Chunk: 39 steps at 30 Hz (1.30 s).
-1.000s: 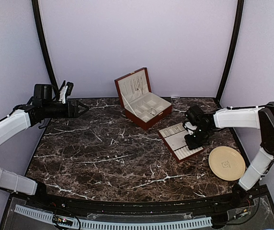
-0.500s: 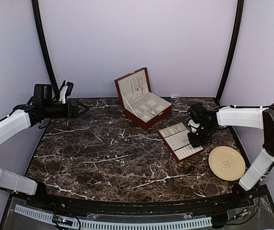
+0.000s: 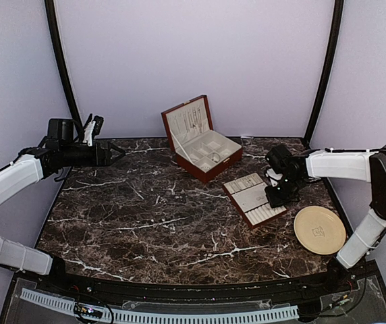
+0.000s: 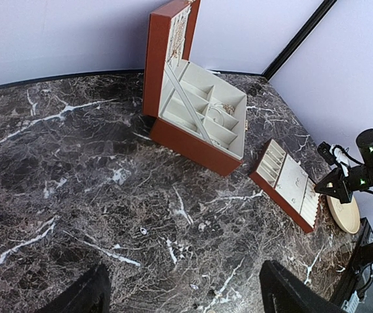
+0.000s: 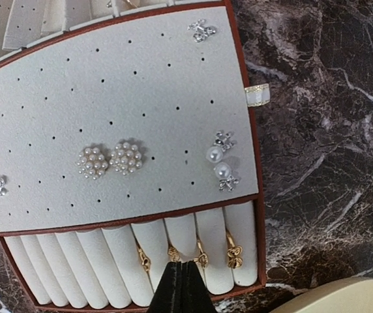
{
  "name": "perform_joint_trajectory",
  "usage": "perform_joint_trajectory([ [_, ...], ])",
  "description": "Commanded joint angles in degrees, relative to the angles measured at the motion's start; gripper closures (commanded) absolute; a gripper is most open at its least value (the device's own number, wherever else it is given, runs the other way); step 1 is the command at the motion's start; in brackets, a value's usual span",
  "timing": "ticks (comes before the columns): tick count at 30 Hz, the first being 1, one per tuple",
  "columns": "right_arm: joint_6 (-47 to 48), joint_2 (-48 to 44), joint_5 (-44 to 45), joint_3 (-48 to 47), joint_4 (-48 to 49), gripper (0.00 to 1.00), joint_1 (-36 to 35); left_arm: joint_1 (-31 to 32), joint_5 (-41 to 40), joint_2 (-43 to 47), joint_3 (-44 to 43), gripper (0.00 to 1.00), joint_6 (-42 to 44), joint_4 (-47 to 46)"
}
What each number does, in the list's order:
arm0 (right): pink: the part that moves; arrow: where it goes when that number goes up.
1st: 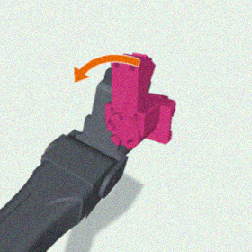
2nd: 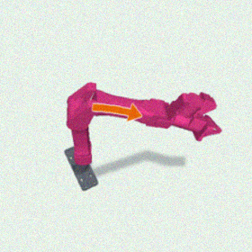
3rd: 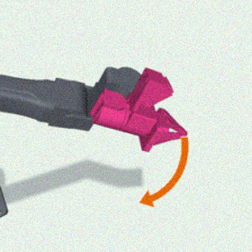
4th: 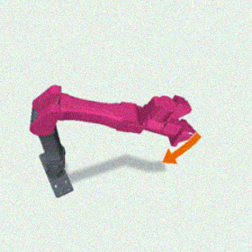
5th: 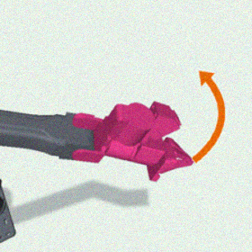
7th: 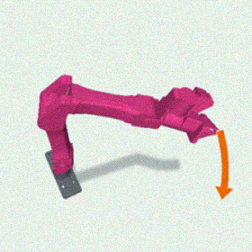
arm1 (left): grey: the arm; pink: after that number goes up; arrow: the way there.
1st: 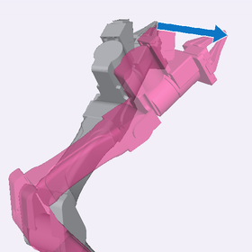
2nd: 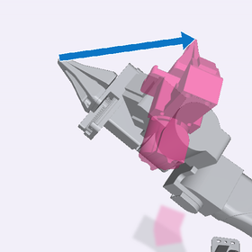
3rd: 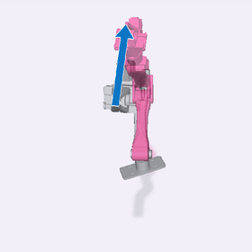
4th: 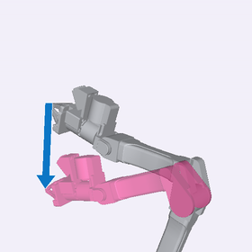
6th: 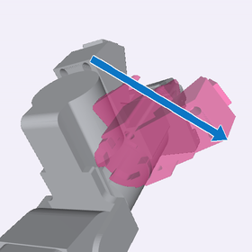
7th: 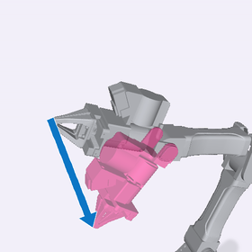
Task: Organize the mixed jewelry
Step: Pick up the earring from the center of the board.
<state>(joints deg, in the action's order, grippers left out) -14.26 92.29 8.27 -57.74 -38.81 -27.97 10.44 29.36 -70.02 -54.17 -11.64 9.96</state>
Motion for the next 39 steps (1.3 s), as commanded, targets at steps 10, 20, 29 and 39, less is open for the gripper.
perform_joint_trajectory([
  [10,-1.12,2.30,-1.74,2.40,2.13,0.99,0.19,-0.42,0.51,1.80,0.91,0.19,-0.05,-0.63],
  [20,-1.36,2.53,-0.87,2.15,2.07,0.99,0.19,-0.42,0.22,2.08,0.98,0.19,0.04,-0.55],
  [29,-2.17,-3.15,-0.15,-0.94,0.32,0.76,0.19,-0.42,-6.91,6.15,2.67,0.19,0.10,-1.41],
  [39,-4.65,-13.75,-1.18,2.35,12.58,0.59,-0.55,-0.42,-13.23,9.28,4.22,0.19,0.33,-2.44],
])
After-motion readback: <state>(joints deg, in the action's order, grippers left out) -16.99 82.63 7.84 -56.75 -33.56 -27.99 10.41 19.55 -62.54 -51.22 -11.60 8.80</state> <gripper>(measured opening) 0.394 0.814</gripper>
